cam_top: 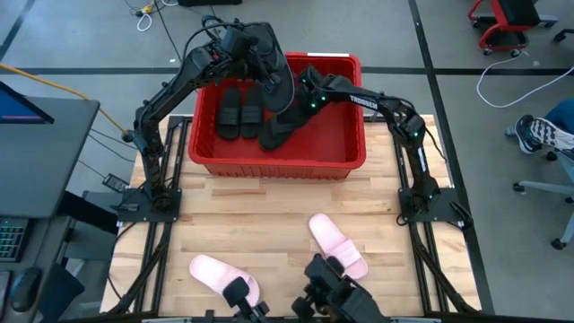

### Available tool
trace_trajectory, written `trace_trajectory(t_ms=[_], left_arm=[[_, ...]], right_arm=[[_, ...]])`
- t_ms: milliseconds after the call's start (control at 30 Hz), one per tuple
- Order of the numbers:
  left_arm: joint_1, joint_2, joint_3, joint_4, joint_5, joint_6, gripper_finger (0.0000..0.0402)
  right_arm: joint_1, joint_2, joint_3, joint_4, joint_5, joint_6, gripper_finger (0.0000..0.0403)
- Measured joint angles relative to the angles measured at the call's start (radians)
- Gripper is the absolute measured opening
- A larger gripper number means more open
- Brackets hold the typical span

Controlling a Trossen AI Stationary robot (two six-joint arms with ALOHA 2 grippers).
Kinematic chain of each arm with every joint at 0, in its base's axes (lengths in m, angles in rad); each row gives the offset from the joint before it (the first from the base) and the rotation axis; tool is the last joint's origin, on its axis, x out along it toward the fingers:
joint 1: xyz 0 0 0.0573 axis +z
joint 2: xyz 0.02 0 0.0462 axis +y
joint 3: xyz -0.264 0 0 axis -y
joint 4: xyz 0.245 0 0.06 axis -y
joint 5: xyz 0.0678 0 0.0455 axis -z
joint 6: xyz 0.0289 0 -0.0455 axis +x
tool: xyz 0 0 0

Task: Pick and place slides into bin
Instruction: Adjust the slippers and slides in the red container

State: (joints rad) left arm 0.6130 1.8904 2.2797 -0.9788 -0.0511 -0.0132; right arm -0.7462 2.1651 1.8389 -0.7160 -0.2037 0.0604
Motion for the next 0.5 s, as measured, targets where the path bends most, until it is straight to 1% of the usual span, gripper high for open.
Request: trace_trajectory(t_ms=[67, 167, 233, 300, 333, 400, 500], left_arm=[[-0.013, 0.0, -0.03, -0.005, 0.021, 0.0, 0.0003], [-0.036, 0.002, -0.081, -0.002, 0.026, 0.0, 0.0003], [-0.054, 0.002, -0.129, 0.024, 0.033, 0.0, 0.0003], [-0.069, 0.002, -0.189, 0.083, 0.069, 0.0, 0.0003], [-0.076, 0.002, -0.224, 0.141, 0.097, 0.0, 0.0002], [-0.088, 0.002, -0.297, 0.3, 0.163, -0.001, 0.0002], [-0.103, 0.009, -0.409, 0.536, 0.199, -0.002, 0.0002]], right_arm=[[0.0, -0.046, -0.001, -0.018, 0.067, -0.025, 0.0], [-0.011, -0.143, 0.0, -0.037, 0.12, -0.02, 0.0], [-0.018, -0.218, 0.0, -0.056, 0.177, -0.012, 0.0], [-0.021, -0.303, 0.0, -0.068, 0.234, -0.014, 0.0], [-0.022, -0.346, 0.0, -0.069, 0.253, -0.015, 0.0], [-0.026, -0.436, 0.0, -0.067, 0.258, -0.011, 0.0], [-0.024, -0.545, 0.001, -0.072, 0.256, -0.009, 0.0]])
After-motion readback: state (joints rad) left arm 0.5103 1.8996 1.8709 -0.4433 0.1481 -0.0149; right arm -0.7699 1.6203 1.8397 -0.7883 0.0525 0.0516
